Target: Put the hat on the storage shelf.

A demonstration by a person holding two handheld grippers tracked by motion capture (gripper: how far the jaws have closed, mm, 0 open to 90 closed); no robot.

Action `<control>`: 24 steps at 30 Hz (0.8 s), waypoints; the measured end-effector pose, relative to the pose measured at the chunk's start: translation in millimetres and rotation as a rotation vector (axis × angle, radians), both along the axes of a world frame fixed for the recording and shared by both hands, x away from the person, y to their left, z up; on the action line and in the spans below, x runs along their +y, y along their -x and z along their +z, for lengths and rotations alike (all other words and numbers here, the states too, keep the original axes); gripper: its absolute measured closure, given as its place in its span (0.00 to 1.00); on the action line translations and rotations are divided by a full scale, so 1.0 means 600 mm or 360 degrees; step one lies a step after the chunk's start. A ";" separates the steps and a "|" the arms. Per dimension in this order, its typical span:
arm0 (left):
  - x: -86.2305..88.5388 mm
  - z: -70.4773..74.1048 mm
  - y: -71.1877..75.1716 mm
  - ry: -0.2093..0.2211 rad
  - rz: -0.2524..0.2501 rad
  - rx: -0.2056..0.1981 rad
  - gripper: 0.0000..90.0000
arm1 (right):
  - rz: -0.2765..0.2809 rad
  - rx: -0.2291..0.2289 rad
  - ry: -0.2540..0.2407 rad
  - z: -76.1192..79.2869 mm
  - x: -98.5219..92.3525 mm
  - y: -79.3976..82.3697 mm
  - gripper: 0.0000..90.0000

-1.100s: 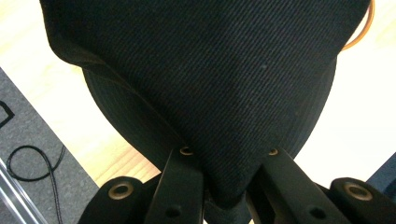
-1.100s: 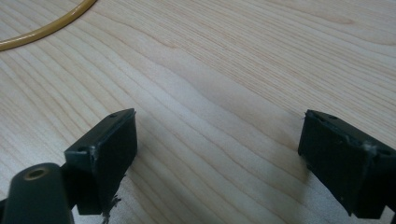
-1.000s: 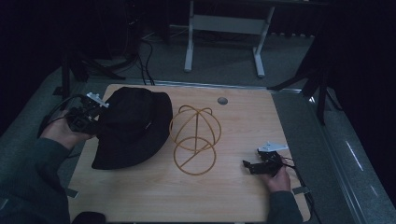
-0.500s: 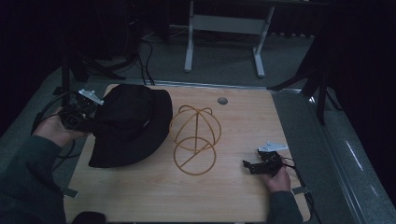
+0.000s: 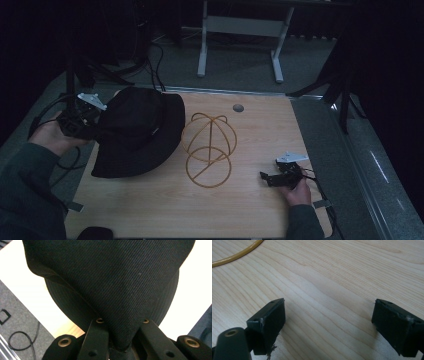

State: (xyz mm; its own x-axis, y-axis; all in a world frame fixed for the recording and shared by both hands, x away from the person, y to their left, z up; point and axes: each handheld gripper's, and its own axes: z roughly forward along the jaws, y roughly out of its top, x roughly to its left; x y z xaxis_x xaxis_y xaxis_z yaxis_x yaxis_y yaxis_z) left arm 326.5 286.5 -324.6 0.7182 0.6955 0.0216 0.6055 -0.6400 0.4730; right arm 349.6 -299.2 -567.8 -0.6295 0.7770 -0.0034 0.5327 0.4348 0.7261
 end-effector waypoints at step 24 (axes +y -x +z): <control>0.017 0.034 0.006 0.0029 -0.0064 -0.0060 0.97 | 0.0000 -0.0001 0.0000 0.000 0.000 0.000 0.13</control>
State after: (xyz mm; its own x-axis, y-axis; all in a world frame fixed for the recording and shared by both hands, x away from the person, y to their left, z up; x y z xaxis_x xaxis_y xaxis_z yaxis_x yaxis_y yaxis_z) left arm 322.7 296.7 -304.5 0.7446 0.6665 0.0369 0.5609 -0.6547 0.5068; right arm 349.6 -299.2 -567.8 -0.6295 0.7770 -0.0035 0.5323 0.4346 0.7264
